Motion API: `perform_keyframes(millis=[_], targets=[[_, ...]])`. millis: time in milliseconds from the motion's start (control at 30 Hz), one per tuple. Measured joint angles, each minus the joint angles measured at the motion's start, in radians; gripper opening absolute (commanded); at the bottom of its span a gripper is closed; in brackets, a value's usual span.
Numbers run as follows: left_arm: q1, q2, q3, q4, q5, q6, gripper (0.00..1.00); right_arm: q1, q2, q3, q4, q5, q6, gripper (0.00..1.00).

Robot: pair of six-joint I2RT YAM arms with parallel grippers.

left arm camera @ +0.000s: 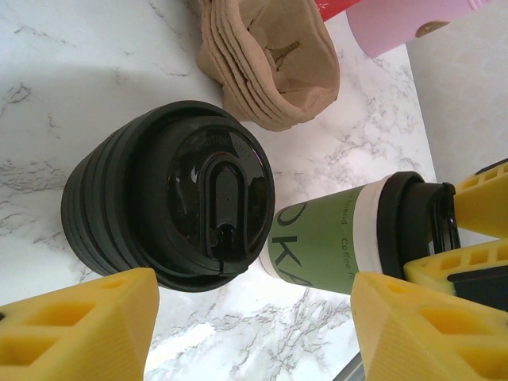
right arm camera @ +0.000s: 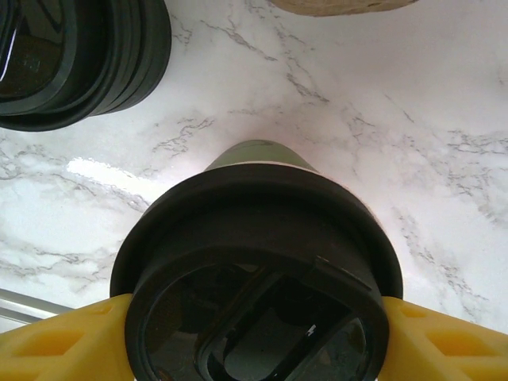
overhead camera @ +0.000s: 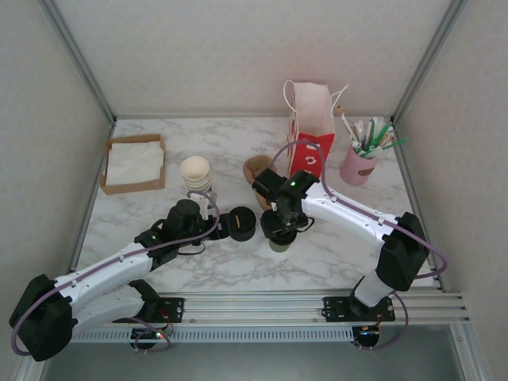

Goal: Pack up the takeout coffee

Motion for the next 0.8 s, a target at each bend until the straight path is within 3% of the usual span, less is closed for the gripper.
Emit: perform_keyframes(millis=[800], targets=[[0.0, 0.0, 0.0, 0.0, 0.0, 0.0, 0.66, 0.0, 0.0, -0.001, 0.023, -0.004, 0.003, 0.69]])
